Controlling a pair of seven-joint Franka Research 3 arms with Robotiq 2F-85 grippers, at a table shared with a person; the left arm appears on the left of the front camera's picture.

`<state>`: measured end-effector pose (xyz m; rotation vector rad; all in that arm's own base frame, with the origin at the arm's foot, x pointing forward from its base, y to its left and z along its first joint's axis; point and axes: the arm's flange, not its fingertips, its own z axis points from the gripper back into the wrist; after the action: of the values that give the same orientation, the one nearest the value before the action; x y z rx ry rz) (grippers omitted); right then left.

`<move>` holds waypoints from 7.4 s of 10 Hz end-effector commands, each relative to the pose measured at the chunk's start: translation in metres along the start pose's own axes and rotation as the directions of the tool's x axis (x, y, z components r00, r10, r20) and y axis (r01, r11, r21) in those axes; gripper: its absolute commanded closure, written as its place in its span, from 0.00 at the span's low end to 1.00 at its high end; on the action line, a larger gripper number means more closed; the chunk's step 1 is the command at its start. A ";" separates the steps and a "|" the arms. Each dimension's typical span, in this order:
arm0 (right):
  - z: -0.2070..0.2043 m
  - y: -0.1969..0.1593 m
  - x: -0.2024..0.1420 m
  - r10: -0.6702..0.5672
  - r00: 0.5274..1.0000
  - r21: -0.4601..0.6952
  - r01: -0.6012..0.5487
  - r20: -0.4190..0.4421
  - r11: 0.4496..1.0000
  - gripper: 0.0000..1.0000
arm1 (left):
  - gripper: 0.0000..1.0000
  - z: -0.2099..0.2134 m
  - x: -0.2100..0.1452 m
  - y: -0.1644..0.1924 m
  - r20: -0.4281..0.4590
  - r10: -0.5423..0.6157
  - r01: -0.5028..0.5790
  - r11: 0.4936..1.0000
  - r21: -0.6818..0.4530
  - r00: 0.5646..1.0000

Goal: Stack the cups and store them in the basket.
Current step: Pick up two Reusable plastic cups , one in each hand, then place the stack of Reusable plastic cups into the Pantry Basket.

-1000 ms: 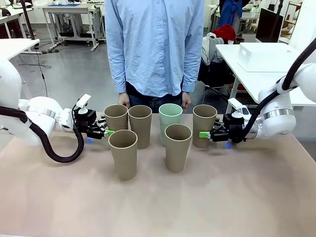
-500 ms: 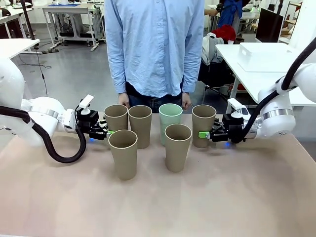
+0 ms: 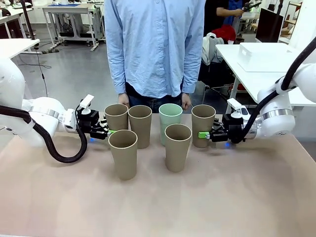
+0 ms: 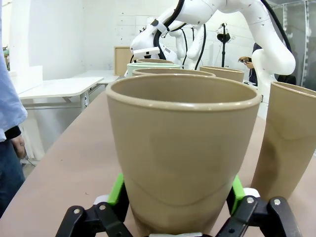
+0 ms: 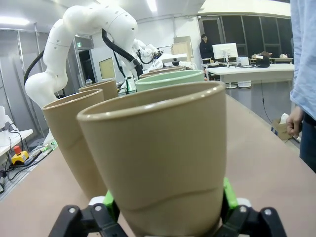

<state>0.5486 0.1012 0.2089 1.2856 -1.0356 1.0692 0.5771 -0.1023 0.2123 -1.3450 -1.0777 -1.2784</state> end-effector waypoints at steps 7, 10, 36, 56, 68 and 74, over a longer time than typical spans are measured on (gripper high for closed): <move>0.001 0.000 -0.001 -0.002 1.000 -0.001 0.002 0.003 1.000 0.45 | 0.43 0.001 0.001 -0.001 0.004 -0.012 0.012 1.000 -0.003 1.000; 0.022 0.042 0.025 0.019 0.999 -0.034 -0.018 0.047 0.999 0.16 | 0.15 0.019 0.034 -0.044 0.012 -0.069 0.069 0.998 -0.003 0.998; 0.105 0.209 0.063 0.138 0.990 -0.036 -0.137 0.026 0.990 0.16 | 0.15 0.082 0.116 -0.207 0.012 -0.177 0.177 0.983 -0.048 0.984; 0.105 0.209 0.063 0.138 0.990 -0.036 -0.137 0.026 0.990 0.16 | 0.15 0.082 0.116 -0.207 0.012 -0.177 0.177 0.983 -0.048 0.984; 0.105 0.209 0.063 0.138 0.990 -0.036 -0.137 0.026 0.990 0.16 | 0.15 0.082 0.116 -0.207 0.012 -0.177 0.177 0.983 -0.048 0.984; 0.105 0.209 0.063 0.138 0.990 -0.036 -0.137 0.026 0.990 0.16 | 0.15 0.082 0.116 -0.207 0.012 -0.177 0.177 0.983 -0.048 0.984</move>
<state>0.3560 -0.0028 0.3138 1.2289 -1.1585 1.1390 0.3933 0.0093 0.3398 -1.3175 -1.1888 -1.4276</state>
